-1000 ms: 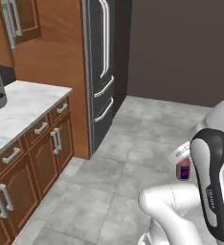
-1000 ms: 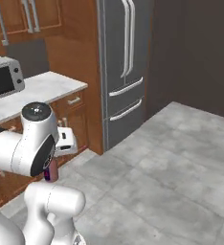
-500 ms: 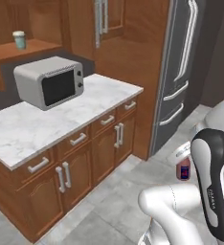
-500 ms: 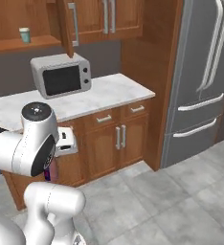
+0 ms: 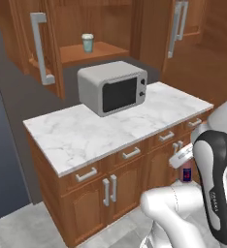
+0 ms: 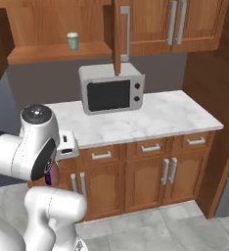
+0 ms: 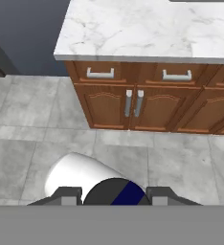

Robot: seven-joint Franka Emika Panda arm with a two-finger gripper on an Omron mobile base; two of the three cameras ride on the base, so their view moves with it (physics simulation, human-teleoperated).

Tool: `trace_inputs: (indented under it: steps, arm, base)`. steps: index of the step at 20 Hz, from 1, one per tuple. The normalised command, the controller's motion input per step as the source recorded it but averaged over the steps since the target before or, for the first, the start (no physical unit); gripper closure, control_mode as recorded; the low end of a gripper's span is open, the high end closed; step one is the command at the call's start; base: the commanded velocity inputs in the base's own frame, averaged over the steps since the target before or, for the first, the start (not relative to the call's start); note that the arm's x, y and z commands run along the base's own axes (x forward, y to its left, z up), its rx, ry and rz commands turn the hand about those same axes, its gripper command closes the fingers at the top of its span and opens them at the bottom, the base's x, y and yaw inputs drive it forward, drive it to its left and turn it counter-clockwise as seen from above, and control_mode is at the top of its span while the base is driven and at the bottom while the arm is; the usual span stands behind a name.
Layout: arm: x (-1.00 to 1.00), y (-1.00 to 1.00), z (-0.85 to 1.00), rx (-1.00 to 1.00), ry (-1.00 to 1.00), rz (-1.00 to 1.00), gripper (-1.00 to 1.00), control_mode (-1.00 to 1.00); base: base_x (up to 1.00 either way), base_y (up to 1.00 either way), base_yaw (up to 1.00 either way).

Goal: Sort all alcoholic drinks to one cabinet, and non-alcoholic drinks to the other.

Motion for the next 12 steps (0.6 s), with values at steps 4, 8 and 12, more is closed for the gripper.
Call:
trace_inputs:
  steps: [4,8,12]
  arm:
    - [0.00,0.00,0.00,0.00,0.00,0.00,1.00,1.00]
    - [0.00,0.00,0.00,0.00,0.00,0.00,1.00,1.00]
    - [0.00,0.00,0.00,0.00,0.00,0.00,1.00,1.00]
  base:
    - [0.92,-0.05,0.49]
    - [0.62,-0.14,0.48]
    - [0.44,-0.24,0.42]
